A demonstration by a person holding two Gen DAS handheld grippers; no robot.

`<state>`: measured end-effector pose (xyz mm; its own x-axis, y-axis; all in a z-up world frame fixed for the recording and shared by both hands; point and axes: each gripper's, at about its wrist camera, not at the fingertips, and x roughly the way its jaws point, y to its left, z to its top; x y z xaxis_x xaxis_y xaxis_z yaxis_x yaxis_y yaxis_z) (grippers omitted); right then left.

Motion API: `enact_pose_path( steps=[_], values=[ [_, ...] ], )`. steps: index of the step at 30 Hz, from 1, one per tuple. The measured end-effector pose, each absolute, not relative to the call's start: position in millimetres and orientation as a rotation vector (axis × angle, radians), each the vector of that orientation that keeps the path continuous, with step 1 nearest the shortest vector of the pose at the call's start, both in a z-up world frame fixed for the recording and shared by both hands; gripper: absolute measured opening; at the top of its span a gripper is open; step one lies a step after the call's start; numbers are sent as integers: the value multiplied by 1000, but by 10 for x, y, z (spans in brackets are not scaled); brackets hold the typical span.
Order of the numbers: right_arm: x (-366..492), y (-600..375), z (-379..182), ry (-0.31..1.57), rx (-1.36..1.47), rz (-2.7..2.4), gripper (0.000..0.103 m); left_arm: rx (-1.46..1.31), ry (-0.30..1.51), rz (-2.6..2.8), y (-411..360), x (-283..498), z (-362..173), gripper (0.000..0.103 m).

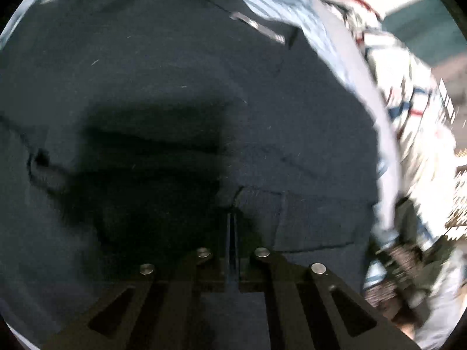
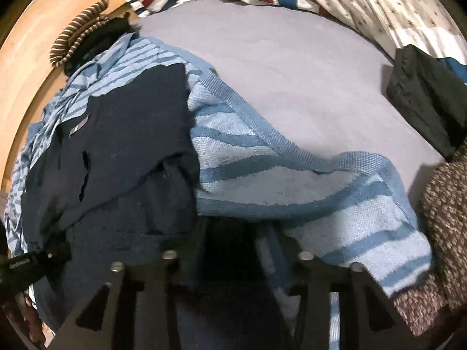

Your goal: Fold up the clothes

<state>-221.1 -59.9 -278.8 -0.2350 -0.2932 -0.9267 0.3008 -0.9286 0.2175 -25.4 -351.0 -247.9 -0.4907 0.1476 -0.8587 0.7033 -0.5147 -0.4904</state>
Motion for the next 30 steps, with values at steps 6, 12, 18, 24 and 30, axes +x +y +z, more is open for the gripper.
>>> enact_pose_path(
  steps=[6,12,18,24,30],
  values=[
    [-1938,-562,-2350,-187,1554,-2243,71,818,1499,-2168,-3709,673,-2023,67],
    [-1450,-1044,-2205,-179,1492,-2023,71,770,1467,-1985,-4209,1519,-2007,67],
    [-1059,-2029,-2445,-68,1557,-1702,62,828,1325,-1916,-4432,1932,-2063,63],
    [-620,-3283,-2511,89,1618,-1376,57,985,1135,-1951,-4365,1822,-2092,48],
    [-412,-4170,-2558,191,1696,-1292,57,1119,1054,-1998,-4167,1879,-2119,41]
  ],
)
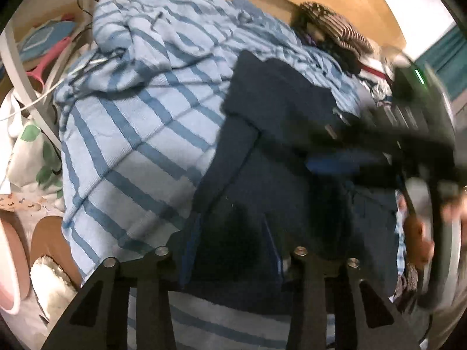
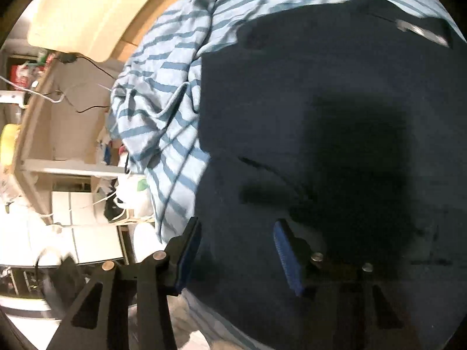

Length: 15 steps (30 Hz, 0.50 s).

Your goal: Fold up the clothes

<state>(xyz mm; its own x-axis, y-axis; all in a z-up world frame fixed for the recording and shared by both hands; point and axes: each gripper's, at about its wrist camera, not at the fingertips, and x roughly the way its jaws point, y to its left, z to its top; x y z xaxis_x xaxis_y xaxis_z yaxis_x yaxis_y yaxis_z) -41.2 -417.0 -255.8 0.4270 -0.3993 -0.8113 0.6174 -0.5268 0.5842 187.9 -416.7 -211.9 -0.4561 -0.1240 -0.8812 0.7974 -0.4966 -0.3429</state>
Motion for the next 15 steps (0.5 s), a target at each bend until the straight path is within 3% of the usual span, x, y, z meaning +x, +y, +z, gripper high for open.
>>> enact_pose_path(
  steps=[6,7,8,10,12,15],
  values=[
    [-161,-4574,-2865,332,1789,-1300,55,1198,1136,-1913,-4183,2014,-2348,37],
    [-108,-4602,-2914,357,1788,-1304,49,1207,1158,-1894,-4188,2046,-2393,37],
    [-75,-4613,-2933,388,1777,-1332,43,1230,1168,-1869,-4184,2066,-2435,29],
    [-23,-4627,-2948,441,1748,-1374,20,1258,1179,-1817,-4183,2088,-2480,11],
    [13,-4639,-2929,474,1714,-1382,6,1236,1222,-1774,-4207,2126,-2503,4],
    [57,-4667,-2831,475,1663,-1393,5,1187,1327,-1723,-4254,2248,-2521,4]
  ],
)
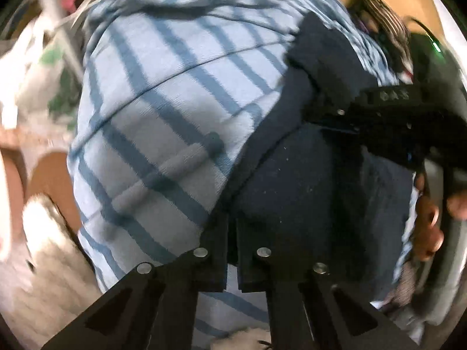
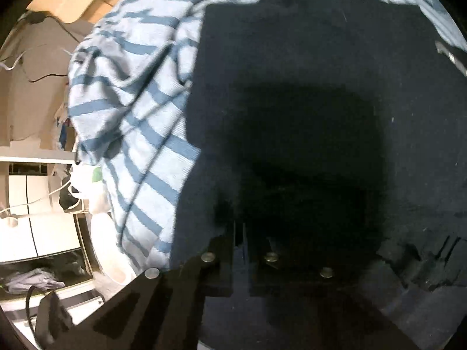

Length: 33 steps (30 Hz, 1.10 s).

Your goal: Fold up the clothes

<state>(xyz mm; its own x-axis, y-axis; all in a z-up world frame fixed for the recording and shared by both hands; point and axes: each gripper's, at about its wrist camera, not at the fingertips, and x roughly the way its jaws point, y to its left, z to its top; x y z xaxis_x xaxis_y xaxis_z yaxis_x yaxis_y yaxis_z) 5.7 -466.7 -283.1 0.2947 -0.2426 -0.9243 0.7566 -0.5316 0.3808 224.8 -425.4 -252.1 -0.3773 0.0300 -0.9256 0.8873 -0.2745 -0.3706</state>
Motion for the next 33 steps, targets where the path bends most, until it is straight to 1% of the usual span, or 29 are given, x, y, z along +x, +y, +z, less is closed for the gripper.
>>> enact_pose_path(
  steps=[4,8,12,13,14,15,16,18,19,20,21,22,24,25,26,27,29,30,31,32,33],
  values=[
    [178,-4765,-2802,486,1637,-1376,5,1191,1339,-1678,-4257,2355,-2521,4],
    [268,-4836,-2809,465,1623,-1365,5,1213,1303,-1658,-4235,2368,-2479,4],
    [331,-4864,-2872,458,1588,-1401,5,1252,1270,-1603,-4259,2339,-2600,4],
    [366,-4866,-2925,445,1590,-1406,11,1256,1268,-1590,-4270,2319,-2639,4],
    [379,-4834,-2951,410,1590,-1388,13,1258,1263,-1581,-4270,2304,-2665,4],
    [390,-4799,-2974,372,1590,-1367,24,1260,1257,-1577,-4269,2295,-2673,4],
    [400,-4763,-2996,334,1589,-1346,49,1259,1253,-1569,-4272,2292,-2673,7],
    [343,-4541,-2855,183,1589,-1274,69,1250,1267,-1537,-4284,2307,-2649,9],
    [300,-4411,-2765,113,1580,-1255,68,1243,1282,-1519,-4288,2316,-2624,12],
    [225,-4225,-2649,42,1561,-1267,68,1236,1290,-1484,-4289,2327,-2567,22],
    [146,-4031,-2530,-29,1540,-1281,71,1225,1284,-1451,-4280,2332,-2478,27],
    [43,-3815,-2415,-94,1515,-1301,72,1207,1262,-1452,-4262,2320,-2354,32],
    [-232,-3434,-2255,-183,1480,-1355,72,1170,1223,-1561,-4186,2248,-2041,37],
    [-354,-3329,-2195,-203,1481,-1401,72,1158,1219,-1619,-4141,2192,-1924,44],
    [-469,-3164,-2161,-219,1500,-1464,73,1148,1222,-1673,-4093,2128,-1828,48],
    [-553,-3016,-2207,-220,1536,-1503,71,1138,1225,-1727,-4045,2063,-1733,48],
    [-716,-2727,-2314,-219,1612,-1575,61,1174,1171,-1872,-3888,1819,-1646,47],
    [-753,-2634,-2377,-221,1644,-1579,56,1213,1144,-1927,-3823,1703,-1681,46],
    [-785,-2547,-2442,-222,1675,-1579,52,1259,1120,-1971,-3769,1596,-1751,29],
    [-790,-2487,-2500,-215,1697,-1552,48,1322,1141,-1978,-3722,1505,-1877,9],
    [-760,-2501,-2556,-202,1709,-1530,41,1393,1186,-1963,-3678,1422,-2033,6]
  ],
)
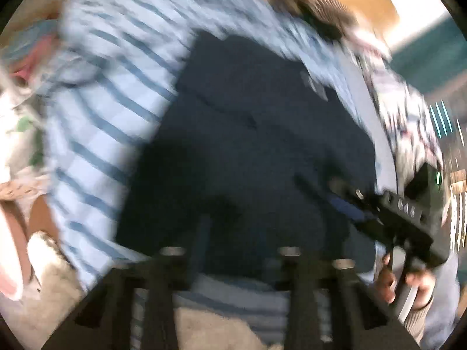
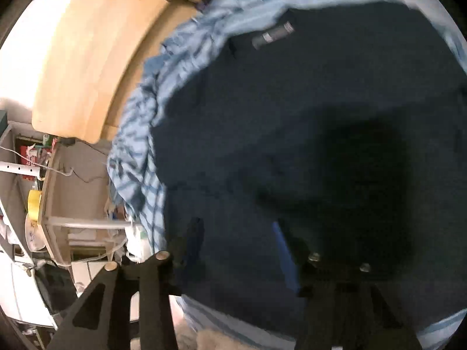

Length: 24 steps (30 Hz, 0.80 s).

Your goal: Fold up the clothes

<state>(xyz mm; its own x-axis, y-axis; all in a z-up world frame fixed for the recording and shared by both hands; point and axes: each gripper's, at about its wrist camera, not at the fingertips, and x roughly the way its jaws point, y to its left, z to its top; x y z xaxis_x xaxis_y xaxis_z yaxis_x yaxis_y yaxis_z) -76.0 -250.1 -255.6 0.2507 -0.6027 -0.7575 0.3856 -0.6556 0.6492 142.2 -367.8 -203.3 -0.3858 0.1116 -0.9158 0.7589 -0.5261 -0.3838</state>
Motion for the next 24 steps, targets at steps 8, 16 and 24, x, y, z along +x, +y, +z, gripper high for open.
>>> enact_pose_path(
  steps=[8,16,24],
  values=[
    [-543,-2895,-2950,198,1690,-1539,21,1579,1182,-1781,-3592,1405,-2728,3],
    [-621,-2939,-2632,141,1578,-1594,32,1531,1310,-1878,-3672,1334,-2551,3],
    [-512,-3270,-2988,327,1675,-1520,28,1605,1264,-1720,-3693,1267,-2812,3]
  ],
)
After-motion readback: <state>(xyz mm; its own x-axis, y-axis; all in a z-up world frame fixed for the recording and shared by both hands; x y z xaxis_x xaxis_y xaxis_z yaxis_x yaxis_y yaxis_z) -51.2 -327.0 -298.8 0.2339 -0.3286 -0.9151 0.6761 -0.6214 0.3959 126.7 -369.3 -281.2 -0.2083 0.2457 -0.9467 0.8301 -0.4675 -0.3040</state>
